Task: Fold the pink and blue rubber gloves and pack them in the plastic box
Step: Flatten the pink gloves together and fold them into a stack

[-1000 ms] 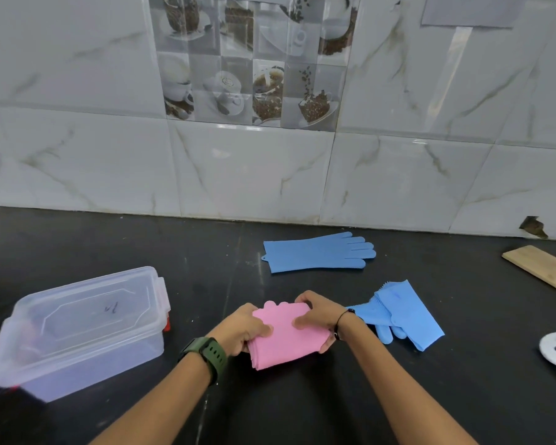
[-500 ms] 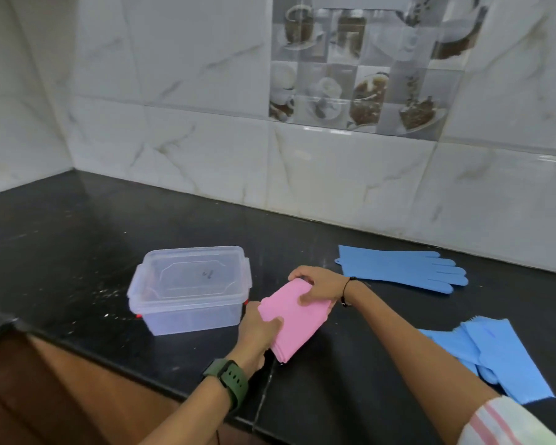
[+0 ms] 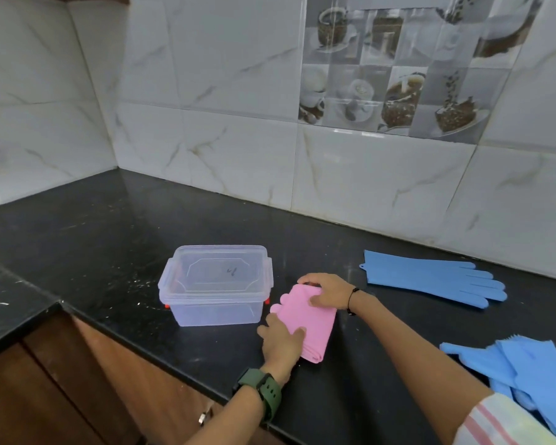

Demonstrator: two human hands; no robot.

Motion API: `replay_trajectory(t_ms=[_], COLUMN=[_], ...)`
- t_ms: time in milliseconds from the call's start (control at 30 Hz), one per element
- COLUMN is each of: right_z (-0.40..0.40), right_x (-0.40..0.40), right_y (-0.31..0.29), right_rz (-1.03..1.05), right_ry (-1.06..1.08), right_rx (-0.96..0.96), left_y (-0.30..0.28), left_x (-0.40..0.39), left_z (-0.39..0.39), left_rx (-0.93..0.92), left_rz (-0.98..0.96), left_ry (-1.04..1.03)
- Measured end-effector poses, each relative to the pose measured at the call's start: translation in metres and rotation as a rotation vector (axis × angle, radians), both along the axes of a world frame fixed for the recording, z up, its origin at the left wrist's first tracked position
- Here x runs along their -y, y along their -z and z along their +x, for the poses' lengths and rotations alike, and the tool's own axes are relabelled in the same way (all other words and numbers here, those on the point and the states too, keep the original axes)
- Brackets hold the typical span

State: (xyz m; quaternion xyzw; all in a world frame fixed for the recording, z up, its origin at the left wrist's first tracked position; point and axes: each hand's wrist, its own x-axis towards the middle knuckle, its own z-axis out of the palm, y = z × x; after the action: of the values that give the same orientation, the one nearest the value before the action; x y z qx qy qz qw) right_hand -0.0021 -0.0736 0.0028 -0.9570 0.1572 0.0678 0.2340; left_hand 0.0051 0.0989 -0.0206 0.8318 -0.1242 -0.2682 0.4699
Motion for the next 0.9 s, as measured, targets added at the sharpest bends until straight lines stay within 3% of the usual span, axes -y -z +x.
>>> replay_trajectory(t_ms=[67,133,300,433,567,667,900], right_z=[0.0,-0.001,0.0,0.009,0.015,0.017,0.012], right_x=[-0.009,-0.019,-0.039,-0.046,-0.049,-0.048,-0.049], right_y=[0.012,0.023,0.042,0.047,0.053,0.056,0.048], right_rz=[-0.075,-0.131,-0.345,-0.374,-0.411,-0.408,-0.295], right_ry=[0.055,0.136,0.189,0.241,0.238,0.244,0.239], right_rx=[0.032,0.04,0.022,0.019,0.007,0.004,0.024], left_y=[0.002,0.003,0.01,0.008,0.018,0.028,0.032], left_x=[-0.003,-0.005,-0.005,-0.009,-0.013,-0.014,-0.007], left_z=[0.0,-0.006,-0.019,-0.014,-0.009,-0.009,0.0], left_rx=[0.205,0.542,1.054,0.897,0.874,0.955,0.829], left_rz=[0.139,0.302,0.358,0.409,0.528,0.503,0.525], left_ry=[0.033,0.049,0.352,0.427,0.433,0.447,0.428])
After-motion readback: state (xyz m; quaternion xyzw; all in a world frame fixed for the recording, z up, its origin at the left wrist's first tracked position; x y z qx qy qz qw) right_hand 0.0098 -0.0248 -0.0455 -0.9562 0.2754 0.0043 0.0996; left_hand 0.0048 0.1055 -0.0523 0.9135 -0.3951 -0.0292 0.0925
